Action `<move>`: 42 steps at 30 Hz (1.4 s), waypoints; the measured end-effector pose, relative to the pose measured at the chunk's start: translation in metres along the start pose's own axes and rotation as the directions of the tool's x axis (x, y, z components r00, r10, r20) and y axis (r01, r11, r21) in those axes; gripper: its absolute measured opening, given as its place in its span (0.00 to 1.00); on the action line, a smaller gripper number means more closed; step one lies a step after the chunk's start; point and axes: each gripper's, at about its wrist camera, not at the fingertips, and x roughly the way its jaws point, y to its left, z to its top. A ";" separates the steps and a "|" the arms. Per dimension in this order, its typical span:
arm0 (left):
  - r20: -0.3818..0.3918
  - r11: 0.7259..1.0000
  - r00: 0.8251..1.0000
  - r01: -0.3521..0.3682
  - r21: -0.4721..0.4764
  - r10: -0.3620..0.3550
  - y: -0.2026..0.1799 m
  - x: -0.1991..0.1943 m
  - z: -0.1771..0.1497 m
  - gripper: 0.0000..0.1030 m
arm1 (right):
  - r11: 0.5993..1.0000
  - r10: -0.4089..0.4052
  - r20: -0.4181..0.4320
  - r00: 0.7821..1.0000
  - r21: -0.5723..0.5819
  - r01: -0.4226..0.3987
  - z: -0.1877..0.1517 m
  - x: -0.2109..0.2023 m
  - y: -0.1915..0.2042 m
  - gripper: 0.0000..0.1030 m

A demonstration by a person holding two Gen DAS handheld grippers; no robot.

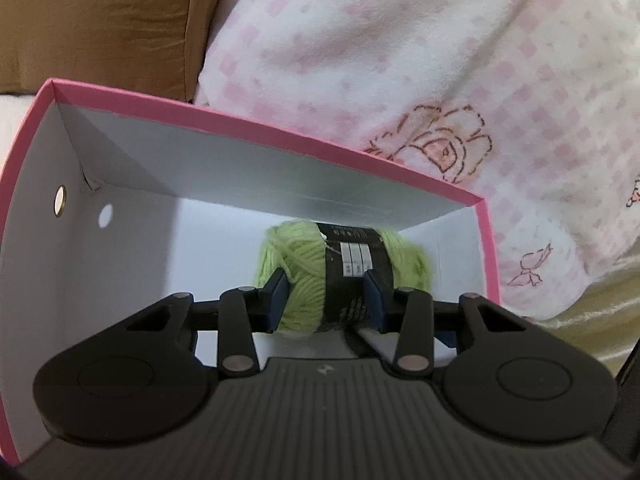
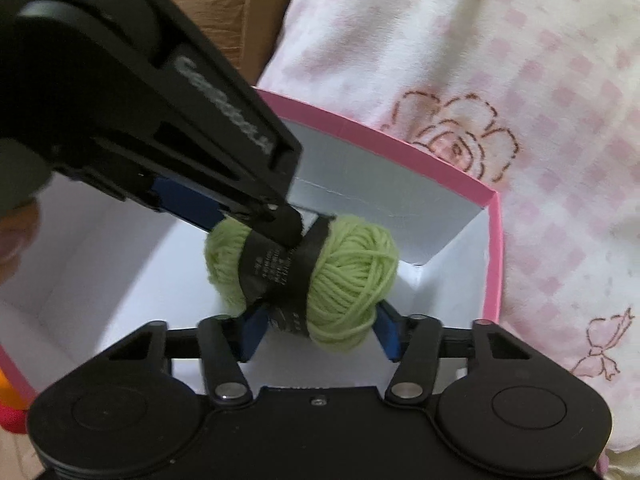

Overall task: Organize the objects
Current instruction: 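Lower the yarn ball into the pink box and open the left tool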

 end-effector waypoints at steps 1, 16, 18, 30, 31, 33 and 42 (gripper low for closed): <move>-0.001 1.000 1.000 0.000 0.001 0.000 -0.001 0.002 0.000 0.39 | 1.000 -0.018 -0.005 1.000 0.001 0.018 0.000 0.002 0.001 0.43; 0.029 0.999 0.999 0.031 0.029 -0.032 -0.018 0.018 0.007 0.32 | 0.998 0.055 0.051 0.997 -0.022 -0.054 0.009 -0.007 0.022 0.32; 0.045 0.999 0.998 0.030 0.039 -0.031 -0.019 0.017 0.006 0.32 | 0.999 0.032 0.038 0.999 -0.032 -0.031 0.011 -0.001 0.028 0.31; 0.011 0.998 1.000 -0.003 0.060 0.002 -0.011 -0.012 -0.014 0.32 | 0.999 0.015 0.058 0.998 0.045 -0.018 0.020 0.001 0.037 0.34; 0.011 0.998 1.000 -0.013 0.069 0.013 -0.013 -0.014 -0.017 0.32 | 0.999 0.012 0.068 0.998 0.046 -0.016 0.020 -0.002 0.040 0.35; 0.008 0.997 1.000 -0.022 0.078 0.022 -0.017 -0.019 -0.021 0.32 | 0.999 0.011 0.089 0.996 0.032 -0.014 0.020 -0.009 0.048 0.35; 0.028 0.996 0.999 -0.048 0.075 0.046 -0.017 -0.054 -0.027 0.35 | 0.996 0.055 0.104 0.993 0.060 -0.061 0.017 -0.022 0.069 0.38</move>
